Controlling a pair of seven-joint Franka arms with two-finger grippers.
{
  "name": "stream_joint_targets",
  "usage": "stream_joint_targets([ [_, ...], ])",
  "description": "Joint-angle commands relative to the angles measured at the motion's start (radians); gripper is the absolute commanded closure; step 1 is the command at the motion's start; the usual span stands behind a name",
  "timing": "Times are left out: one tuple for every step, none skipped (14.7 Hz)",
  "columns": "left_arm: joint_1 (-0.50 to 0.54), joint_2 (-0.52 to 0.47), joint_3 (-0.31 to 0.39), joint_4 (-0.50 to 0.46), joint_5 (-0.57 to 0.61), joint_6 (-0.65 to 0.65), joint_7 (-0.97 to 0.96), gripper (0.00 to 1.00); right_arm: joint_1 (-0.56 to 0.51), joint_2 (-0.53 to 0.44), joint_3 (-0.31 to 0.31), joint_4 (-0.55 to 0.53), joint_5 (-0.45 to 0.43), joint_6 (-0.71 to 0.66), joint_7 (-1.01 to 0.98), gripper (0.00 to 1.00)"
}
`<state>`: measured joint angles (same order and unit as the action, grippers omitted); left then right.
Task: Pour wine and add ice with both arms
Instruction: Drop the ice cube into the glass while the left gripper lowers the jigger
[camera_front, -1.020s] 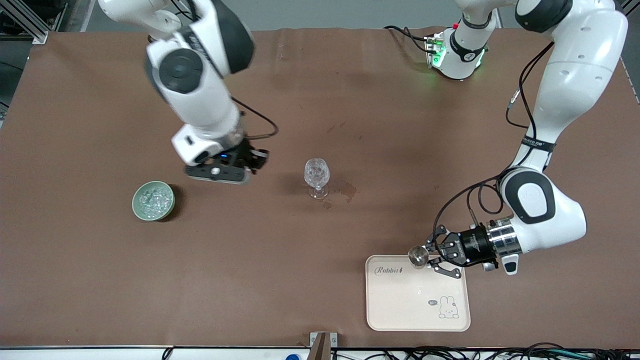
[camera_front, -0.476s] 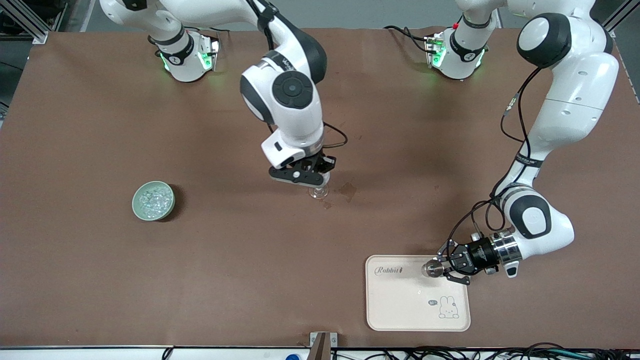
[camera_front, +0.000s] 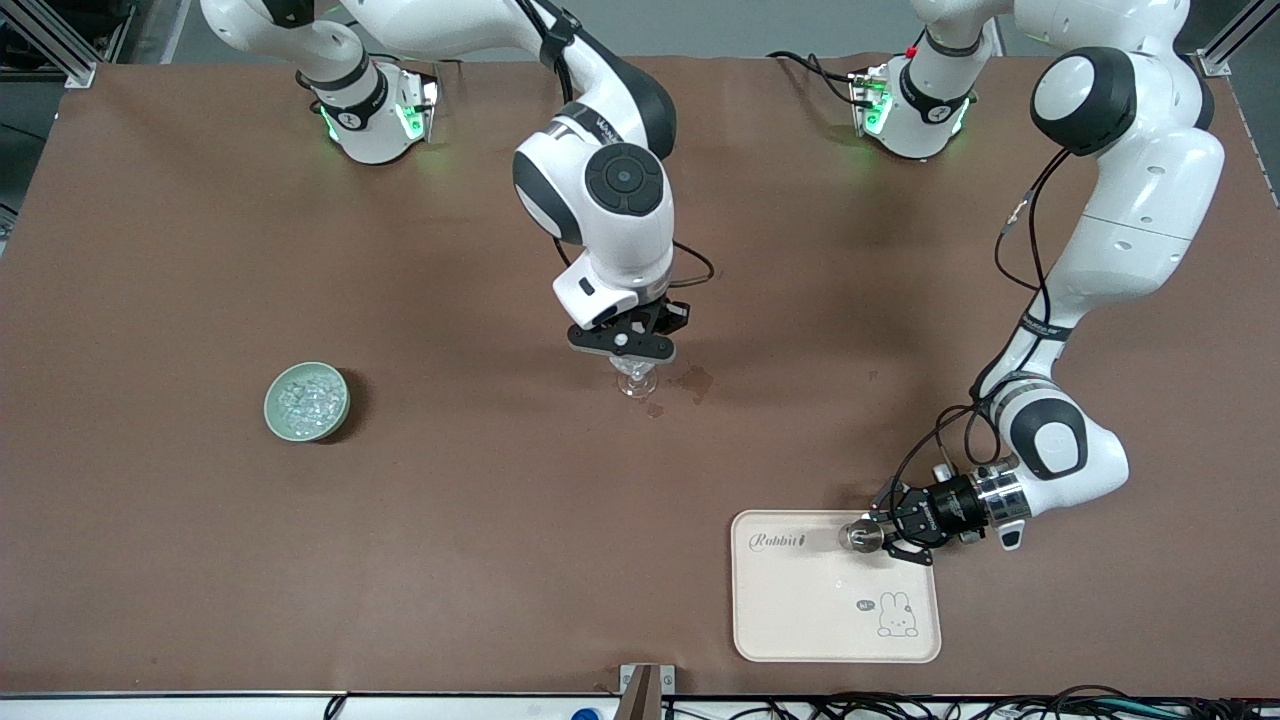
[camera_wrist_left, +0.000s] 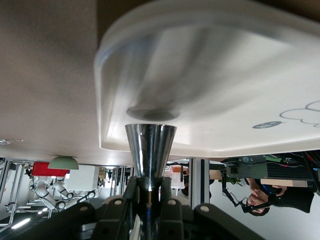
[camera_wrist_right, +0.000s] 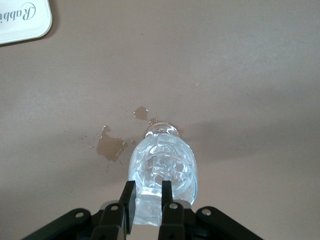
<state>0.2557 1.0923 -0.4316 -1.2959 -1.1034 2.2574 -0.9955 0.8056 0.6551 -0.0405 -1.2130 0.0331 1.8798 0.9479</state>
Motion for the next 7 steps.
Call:
stream_joint_targets([
  [0.000, 0.023, -0.007, 0.024, -0.026, 0.001, 0.043, 0.89, 0.000, -0.006, -0.010, 0.000, -0.013, -0.008, 0.003, 0.79],
  [0.000, 0.024, -0.007, 0.029, -0.026, 0.001, 0.046, 0.89, -0.002, -0.006, -0.010, 0.000, -0.022, -0.010, -0.010, 0.72],
  [0.000, 0.024, -0.007, 0.032, -0.026, 0.001, 0.051, 0.87, -0.005, -0.006, -0.010, -0.003, -0.031, -0.011, -0.030, 0.60],
  [0.000, 0.024, -0.006, 0.032, -0.026, 0.001, 0.061, 0.79, -0.006, -0.006, -0.010, -0.009, -0.032, -0.010, -0.034, 0.51],
  [0.000, 0.024, -0.004, 0.030, -0.026, 0.001, 0.069, 0.69, -0.005, -0.008, -0.010, -0.016, -0.033, -0.008, -0.035, 0.44],
  [0.000, 0.024, -0.004, 0.030, -0.024, 0.001, 0.074, 0.57, -0.006, -0.008, -0.010, -0.016, -0.033, -0.008, -0.035, 0.36],
  [0.000, 0.021, -0.001, 0.030, -0.023, 0.001, 0.075, 0.50, -0.006, -0.008, -0.012, -0.016, -0.035, -0.008, -0.037, 0.26],
])
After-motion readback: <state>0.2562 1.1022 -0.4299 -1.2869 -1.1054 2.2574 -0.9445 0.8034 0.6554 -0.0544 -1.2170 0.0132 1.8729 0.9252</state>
